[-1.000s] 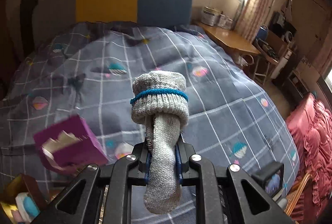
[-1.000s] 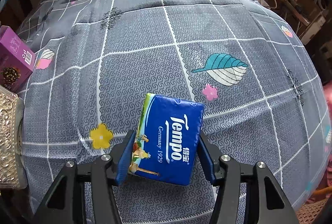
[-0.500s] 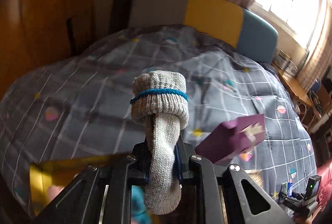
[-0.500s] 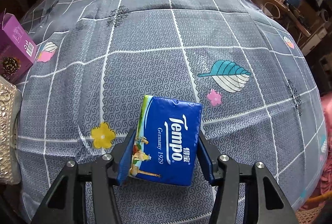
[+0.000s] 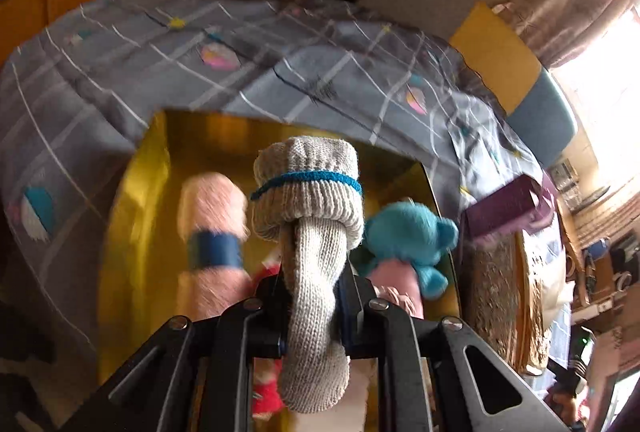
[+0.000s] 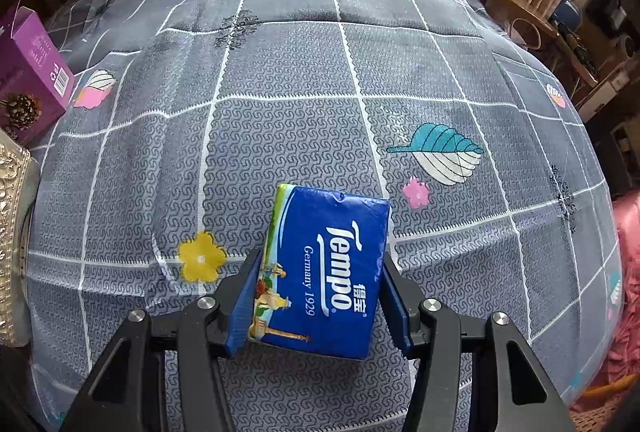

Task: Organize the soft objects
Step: 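Carry the grey sock to the tray and release it from the left gripper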

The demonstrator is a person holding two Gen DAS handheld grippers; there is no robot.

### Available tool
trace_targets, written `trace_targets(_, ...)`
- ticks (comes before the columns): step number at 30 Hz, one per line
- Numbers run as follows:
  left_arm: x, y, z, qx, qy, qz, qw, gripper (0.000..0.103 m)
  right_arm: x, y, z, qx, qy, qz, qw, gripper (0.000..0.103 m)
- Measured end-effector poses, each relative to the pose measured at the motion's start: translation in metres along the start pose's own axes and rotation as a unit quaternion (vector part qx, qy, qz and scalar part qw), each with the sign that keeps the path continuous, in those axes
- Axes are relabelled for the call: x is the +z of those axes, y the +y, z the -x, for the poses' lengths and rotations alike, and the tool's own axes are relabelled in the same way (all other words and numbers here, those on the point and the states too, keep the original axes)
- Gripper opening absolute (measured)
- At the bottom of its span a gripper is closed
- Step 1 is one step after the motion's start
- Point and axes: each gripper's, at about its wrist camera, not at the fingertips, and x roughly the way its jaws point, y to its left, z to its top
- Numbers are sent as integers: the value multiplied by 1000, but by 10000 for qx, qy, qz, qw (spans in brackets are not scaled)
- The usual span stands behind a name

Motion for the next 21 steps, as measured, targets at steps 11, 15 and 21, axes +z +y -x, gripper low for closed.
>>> trace_targets(11, 16, -62, -73, 374, 474, -983, 9933, 21, -1, -1, 2, -19, -35, 36, 10000, 56)
trace_targets(15, 7, -61, -74, 424, 472, -988, 9931, 28, 0, -2, 1, -22, -32, 46, 10000, 56)
trace_targets(21, -9, -60, -60, 774, 243, -1128, 9903, 30, 1, -1, 1, -14, -25, 48, 10000, 56)
